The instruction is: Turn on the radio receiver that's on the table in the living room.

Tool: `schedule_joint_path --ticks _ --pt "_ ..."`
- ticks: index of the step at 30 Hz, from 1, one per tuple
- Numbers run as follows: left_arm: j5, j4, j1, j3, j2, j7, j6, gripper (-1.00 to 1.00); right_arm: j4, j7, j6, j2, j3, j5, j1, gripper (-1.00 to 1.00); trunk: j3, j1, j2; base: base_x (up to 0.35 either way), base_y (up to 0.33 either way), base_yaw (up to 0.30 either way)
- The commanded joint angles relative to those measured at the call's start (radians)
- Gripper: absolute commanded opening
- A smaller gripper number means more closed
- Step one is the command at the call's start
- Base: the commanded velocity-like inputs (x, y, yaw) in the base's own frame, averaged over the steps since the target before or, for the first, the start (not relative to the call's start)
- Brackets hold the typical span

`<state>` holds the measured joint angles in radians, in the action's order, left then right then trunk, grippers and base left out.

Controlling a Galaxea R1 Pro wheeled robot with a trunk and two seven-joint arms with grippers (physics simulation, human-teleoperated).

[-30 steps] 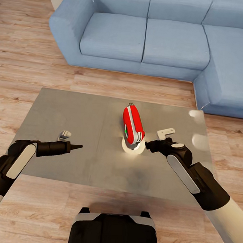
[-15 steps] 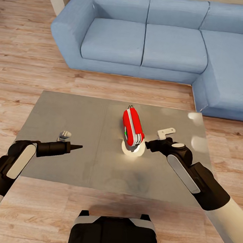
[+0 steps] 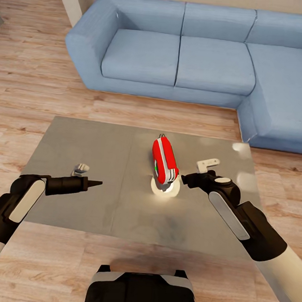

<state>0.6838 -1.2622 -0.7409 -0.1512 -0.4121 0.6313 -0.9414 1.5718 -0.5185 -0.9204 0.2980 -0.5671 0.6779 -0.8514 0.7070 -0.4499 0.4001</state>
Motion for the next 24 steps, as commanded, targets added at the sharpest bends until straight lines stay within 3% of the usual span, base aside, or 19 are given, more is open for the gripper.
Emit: schedule_joint_path --ticks 1,5,24 --pt "-0.009 0.0 0.0 0.0 0.001 0.0 0.0 -1.0 0.0 0.0 0.0 0.0 0.0 0.0 0.0 1.0 -0.002 0.0 0.0 0.0 0.0 0.0" --pt "-0.034 0.001 0.0 -0.001 0.002 0.001 0.001 -1.0 0.0 -0.001 0.0 0.001 0.025 0.0 0.0 1.0 -0.008 0.0 0.0 0.0 0.0 0.0" --pt "-0.033 0.012 0.0 -0.001 0.004 0.001 0.004 -1.0 0.0 -0.002 0.0 0.001 0.033 0.0 0.0 1.0 -0.038 0.0 0.0 0.0 0.0 0.0"
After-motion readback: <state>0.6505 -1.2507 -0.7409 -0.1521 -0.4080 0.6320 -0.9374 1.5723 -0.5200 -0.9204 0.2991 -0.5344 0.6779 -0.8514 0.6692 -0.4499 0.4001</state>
